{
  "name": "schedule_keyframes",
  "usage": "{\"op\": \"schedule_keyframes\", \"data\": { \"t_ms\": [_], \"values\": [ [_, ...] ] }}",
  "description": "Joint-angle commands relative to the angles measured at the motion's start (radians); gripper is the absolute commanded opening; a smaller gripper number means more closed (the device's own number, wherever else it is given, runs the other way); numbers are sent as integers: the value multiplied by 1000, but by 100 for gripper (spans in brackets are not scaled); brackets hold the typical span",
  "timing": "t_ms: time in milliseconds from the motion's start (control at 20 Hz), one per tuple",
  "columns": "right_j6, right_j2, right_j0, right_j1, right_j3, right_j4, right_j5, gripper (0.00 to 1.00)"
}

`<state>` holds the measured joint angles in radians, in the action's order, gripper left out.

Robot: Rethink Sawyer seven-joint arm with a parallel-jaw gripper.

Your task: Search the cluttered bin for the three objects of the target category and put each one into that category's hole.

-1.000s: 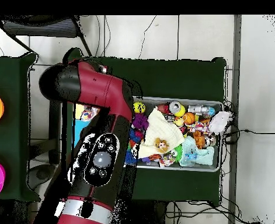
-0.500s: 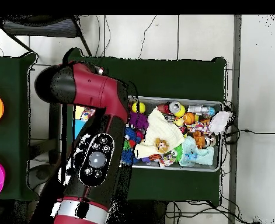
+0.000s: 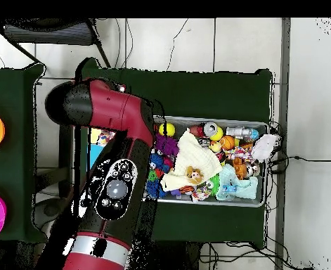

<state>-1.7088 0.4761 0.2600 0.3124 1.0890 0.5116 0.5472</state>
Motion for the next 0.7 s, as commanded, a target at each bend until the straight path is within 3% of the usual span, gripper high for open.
{"op": "schedule_keyframes", "data": {
  "t_ms": [50,700],
  "values": [
    [-208,-41,-13,-35,97,-45,141,0],
    [-216,-50,-17,-37,100,-48,253,0]
  ]
}}
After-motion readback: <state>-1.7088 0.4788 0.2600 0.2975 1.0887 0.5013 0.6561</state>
